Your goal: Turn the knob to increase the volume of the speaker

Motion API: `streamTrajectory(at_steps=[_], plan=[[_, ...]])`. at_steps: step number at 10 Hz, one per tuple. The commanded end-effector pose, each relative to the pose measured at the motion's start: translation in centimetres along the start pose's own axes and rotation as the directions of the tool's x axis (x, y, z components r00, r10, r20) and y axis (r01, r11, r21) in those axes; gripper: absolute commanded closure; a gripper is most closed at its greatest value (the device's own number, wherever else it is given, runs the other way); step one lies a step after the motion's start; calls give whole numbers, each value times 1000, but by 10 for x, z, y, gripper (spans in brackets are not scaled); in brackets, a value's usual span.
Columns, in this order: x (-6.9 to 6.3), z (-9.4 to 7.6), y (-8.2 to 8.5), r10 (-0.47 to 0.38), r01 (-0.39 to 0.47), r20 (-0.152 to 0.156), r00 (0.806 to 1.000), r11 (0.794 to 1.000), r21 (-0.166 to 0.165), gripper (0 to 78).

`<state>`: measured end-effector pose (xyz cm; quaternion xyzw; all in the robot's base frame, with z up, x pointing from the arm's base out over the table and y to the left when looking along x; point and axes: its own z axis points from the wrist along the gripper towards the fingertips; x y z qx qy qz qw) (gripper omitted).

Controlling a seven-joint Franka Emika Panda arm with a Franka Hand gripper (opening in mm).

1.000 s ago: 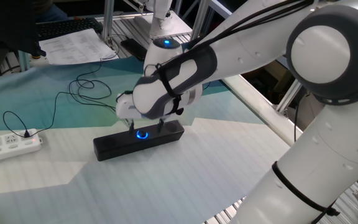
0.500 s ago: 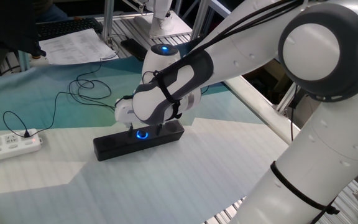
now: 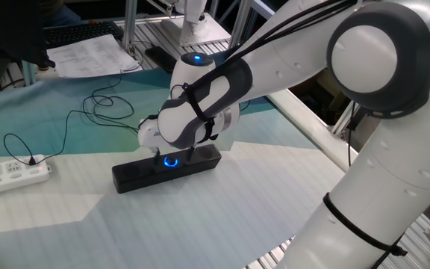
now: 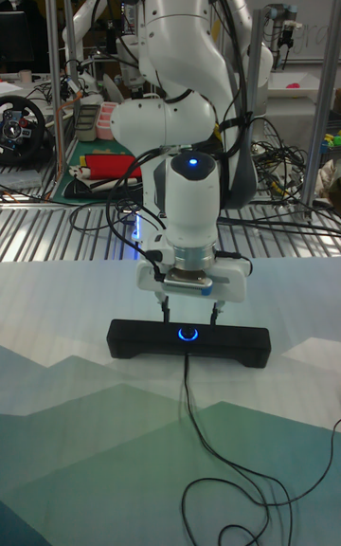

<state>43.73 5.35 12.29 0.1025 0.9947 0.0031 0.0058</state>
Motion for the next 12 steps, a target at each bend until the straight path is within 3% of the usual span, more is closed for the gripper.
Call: streamTrajectory(at_steps=[1, 12], plan=[[-3, -2, 2, -10, 10, -2, 1000, 1000, 1, 1], [-7, 4, 3, -5, 5, -10, 1000, 1000, 1, 1]])
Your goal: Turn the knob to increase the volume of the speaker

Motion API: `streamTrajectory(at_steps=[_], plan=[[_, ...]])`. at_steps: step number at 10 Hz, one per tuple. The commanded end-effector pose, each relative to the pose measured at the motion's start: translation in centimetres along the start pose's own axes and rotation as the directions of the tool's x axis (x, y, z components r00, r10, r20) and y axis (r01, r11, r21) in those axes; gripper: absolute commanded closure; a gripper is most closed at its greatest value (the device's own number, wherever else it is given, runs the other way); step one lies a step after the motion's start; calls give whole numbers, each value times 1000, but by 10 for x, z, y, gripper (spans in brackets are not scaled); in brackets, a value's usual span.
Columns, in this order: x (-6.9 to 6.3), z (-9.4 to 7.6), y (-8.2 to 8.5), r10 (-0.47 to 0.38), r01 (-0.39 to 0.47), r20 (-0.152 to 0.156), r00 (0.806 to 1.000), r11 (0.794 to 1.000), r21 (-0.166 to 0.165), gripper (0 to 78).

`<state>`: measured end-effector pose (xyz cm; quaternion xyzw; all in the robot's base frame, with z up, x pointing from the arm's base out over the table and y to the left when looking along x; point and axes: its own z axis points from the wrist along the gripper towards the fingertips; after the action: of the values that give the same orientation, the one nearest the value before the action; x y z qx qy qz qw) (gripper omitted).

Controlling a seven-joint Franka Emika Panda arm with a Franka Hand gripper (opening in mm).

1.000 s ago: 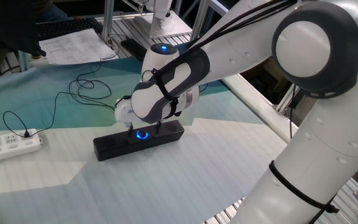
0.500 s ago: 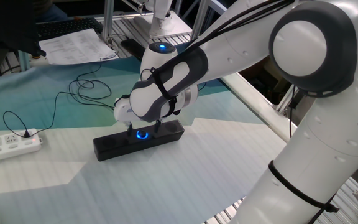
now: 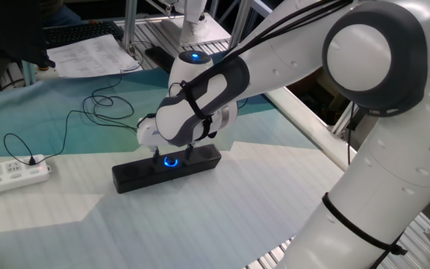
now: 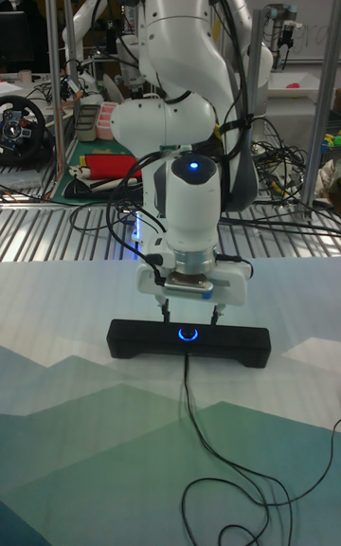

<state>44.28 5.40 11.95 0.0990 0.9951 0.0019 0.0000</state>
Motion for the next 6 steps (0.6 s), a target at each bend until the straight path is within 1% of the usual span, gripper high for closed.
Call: streamTrajectory(at_steps=[1, 6], plan=[[-2, 1, 1, 2, -2, 2, 1000, 1000, -2, 1], [-2, 5, 2, 8, -8, 2, 1000, 1000, 0, 1]])
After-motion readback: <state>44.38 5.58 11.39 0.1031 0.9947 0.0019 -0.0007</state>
